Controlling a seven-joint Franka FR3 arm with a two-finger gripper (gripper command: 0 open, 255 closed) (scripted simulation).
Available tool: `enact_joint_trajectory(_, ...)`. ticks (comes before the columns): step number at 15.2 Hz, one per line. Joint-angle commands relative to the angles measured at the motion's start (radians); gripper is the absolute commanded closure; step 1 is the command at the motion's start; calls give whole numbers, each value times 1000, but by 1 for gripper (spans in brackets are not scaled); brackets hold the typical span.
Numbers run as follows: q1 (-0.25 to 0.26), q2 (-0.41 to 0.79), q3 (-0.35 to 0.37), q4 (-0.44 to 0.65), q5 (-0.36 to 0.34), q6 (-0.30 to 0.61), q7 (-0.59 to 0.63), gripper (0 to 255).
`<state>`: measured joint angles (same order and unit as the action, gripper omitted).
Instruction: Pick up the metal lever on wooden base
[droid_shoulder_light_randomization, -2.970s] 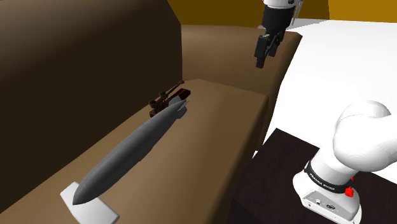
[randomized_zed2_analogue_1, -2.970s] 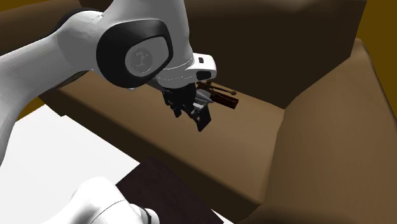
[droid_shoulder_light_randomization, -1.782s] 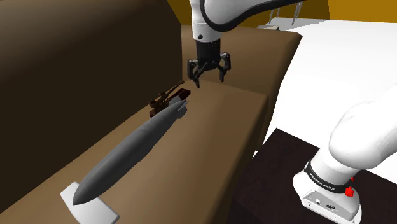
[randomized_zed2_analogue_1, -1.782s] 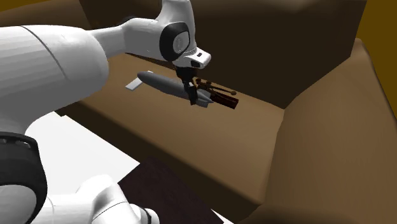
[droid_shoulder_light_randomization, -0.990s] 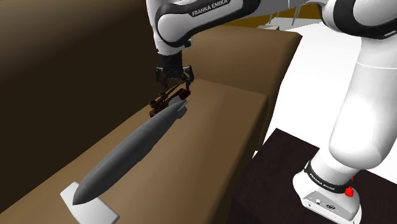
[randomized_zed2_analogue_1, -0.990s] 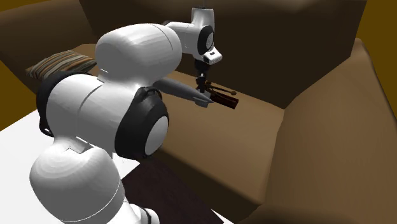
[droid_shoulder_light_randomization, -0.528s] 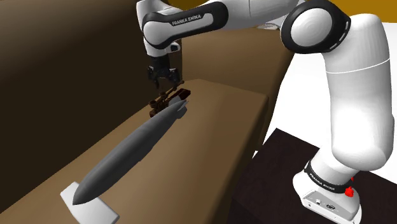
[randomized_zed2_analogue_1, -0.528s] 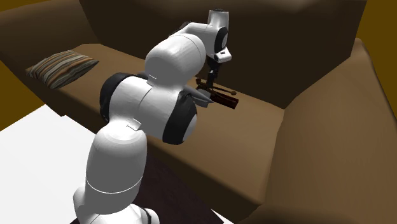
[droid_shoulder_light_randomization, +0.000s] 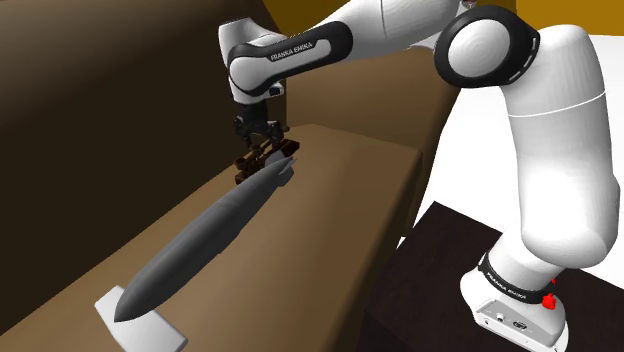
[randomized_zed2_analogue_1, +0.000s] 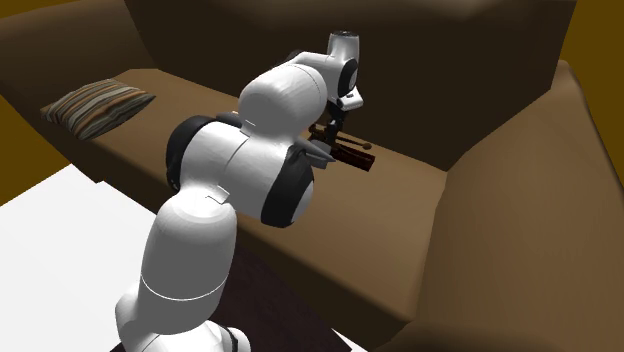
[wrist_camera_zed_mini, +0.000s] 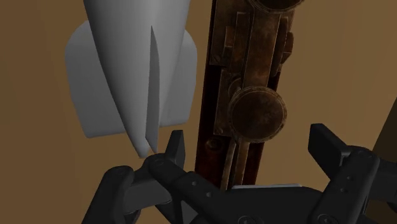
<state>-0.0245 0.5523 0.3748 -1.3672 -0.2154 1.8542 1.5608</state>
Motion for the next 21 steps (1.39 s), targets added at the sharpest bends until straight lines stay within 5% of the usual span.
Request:
enact_joint_trajectory(1, 0, 2, -1, -7, -1, 7, 1, 0)
enact_joint_trajectory(2, -1, 3, -1, -9, -1, 9, 1, 255)
enact_joint_trajectory(11, 0, 3, -1, -7, -1, 7, 1, 255)
enact_joint_trajectory(21, 10, -11, 5, 107, 8, -119, -10, 255)
